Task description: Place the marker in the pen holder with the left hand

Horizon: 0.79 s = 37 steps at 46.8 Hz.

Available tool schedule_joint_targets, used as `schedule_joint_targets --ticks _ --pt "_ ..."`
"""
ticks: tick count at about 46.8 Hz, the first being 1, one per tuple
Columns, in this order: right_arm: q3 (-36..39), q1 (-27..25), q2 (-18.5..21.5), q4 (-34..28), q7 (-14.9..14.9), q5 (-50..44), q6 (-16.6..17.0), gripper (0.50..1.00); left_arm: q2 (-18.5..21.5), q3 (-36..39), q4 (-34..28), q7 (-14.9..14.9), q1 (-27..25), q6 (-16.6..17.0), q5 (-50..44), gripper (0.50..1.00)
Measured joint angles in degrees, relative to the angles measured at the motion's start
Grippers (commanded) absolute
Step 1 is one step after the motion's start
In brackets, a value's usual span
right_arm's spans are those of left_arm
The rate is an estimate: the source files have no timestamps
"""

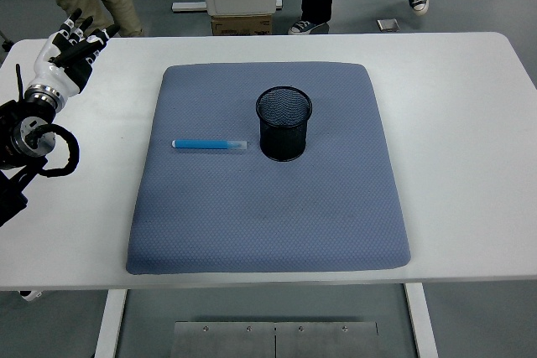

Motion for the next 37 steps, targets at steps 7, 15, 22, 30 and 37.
schedule_joint_targets --ticks 7,15,22,30,37 --pt "0.00 0.00 0.00 0.02 0.00 -0.01 0.00 1.000 -0.53 0.04 0.02 -0.01 0.97 -4.42 2.53 1.000" --pt "0.00 0.01 0.00 0.01 -0.02 -0.01 0.00 1.000 -2.81 -0.19 0.02 -0.10 2.55 -5.79 2.30 1.000" --pt "0.00 0.00 0.00 0.01 -0.03 -0.01 0.00 1.000 -2.65 -0.16 0.01 -0.12 2.41 -5.88 2.82 1.000" --pt "0.00 0.00 0.00 -0.01 -0.03 -0.01 0.00 1.000 -1.50 0.36 0.03 -0.10 1.09 -5.62 3.30 1.000" --pt "0.00 0.00 0.00 0.01 -0.02 -0.01 0.00 1.000 -0.57 2.36 0.09 -0.03 0.18 -5.50 4.37 1.000"
